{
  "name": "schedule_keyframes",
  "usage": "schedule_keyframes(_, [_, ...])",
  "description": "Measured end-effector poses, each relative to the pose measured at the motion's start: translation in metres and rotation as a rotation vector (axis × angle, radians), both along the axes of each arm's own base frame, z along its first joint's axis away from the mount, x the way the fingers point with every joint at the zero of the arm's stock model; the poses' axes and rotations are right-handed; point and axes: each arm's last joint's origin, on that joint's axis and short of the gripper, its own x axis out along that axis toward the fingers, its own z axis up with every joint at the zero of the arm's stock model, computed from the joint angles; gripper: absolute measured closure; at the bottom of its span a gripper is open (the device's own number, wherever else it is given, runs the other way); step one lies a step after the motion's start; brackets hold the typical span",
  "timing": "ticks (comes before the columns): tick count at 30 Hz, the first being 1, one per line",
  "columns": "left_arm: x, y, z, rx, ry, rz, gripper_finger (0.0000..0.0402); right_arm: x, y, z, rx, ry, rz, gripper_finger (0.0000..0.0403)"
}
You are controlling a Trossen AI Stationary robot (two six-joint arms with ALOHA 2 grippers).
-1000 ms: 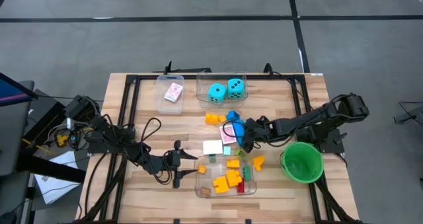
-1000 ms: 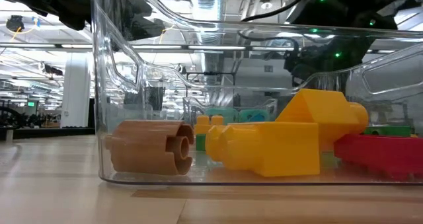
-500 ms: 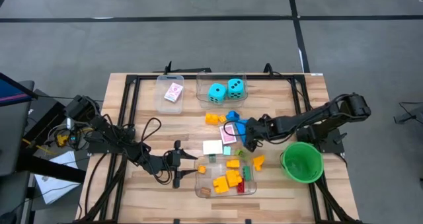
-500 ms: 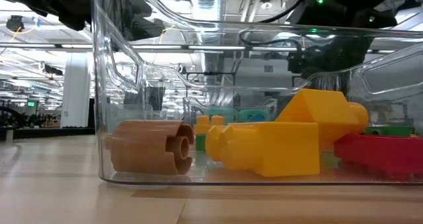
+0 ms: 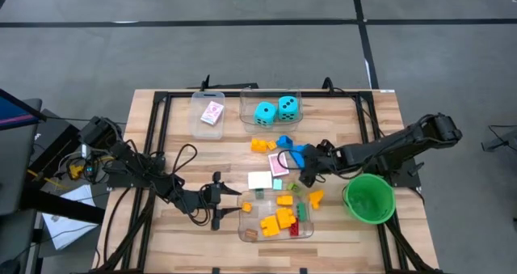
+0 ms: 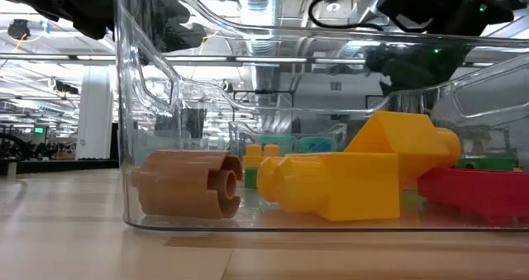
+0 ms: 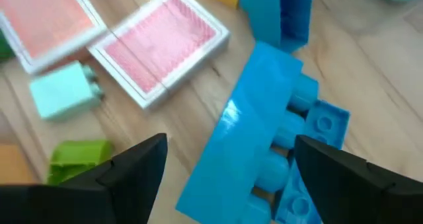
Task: Pick & Place Toys
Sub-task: Put the blue game piece into the bottom transparent bin
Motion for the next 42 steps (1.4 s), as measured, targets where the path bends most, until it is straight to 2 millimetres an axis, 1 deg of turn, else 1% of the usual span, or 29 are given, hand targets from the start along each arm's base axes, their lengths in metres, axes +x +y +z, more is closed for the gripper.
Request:
schedule_keyframes(3, [0.000, 0.000, 0.000, 0.000, 0.001, 0.000, 0.0188, 0.003, 0.000, -0.009, -0.007, 0.037, -0.002, 0.0081])
schedule_keyframes(7, [0.000, 0.000, 0.000, 0.000, 0.001, 0.000, 0.0189, 0.007, -0.006, -0.019, -0.015, 0.069, -0.039, 0.0081])
schedule_keyframes(11, [0.000, 0.000, 0.000, 0.000, 0.001, 0.000, 0.0189, 0.010, -0.013, -0.024, -0.022, 0.079, -0.075, 0.0081])
schedule_keyframes(15, [0.000, 0.000, 0.000, 0.000, 0.001, 0.000, 0.0189, 0.011, -0.016, -0.026, -0.016, 0.058, -0.098, 0.0081])
schedule_keyframes(24, [0.000, 0.000, 0.000, -0.016, 0.001, 0.004, 0.0189, -0.001, -0.019, -0.042, 0.014, 0.067, -0.132, 0.0081])
schedule_keyframes(30, [0.000, 0.000, 0.000, -0.016, 0.001, 0.004, 0.0188, -0.001, -0.022, -0.043, 0.021, 0.061, -0.109, 0.0081])
schedule_keyframes(34, [0.000, 0.000, 0.000, -0.016, 0.001, 0.004, 0.0189, -0.001, -0.021, -0.043, 0.017, 0.066, -0.095, 0.0098])
schedule_keyframes(40, [0.000, 0.000, 0.000, -0.016, 0.002, 0.004, 0.0189, -0.001, -0.021, -0.043, 0.014, 0.085, -0.057, 0.0155])
schedule_keyframes(42, [0.000, 0.000, 0.000, -0.016, 0.001, 0.004, 0.0189, -0.001, -0.021, -0.043, 0.016, 0.088, -0.056, 0.0157])
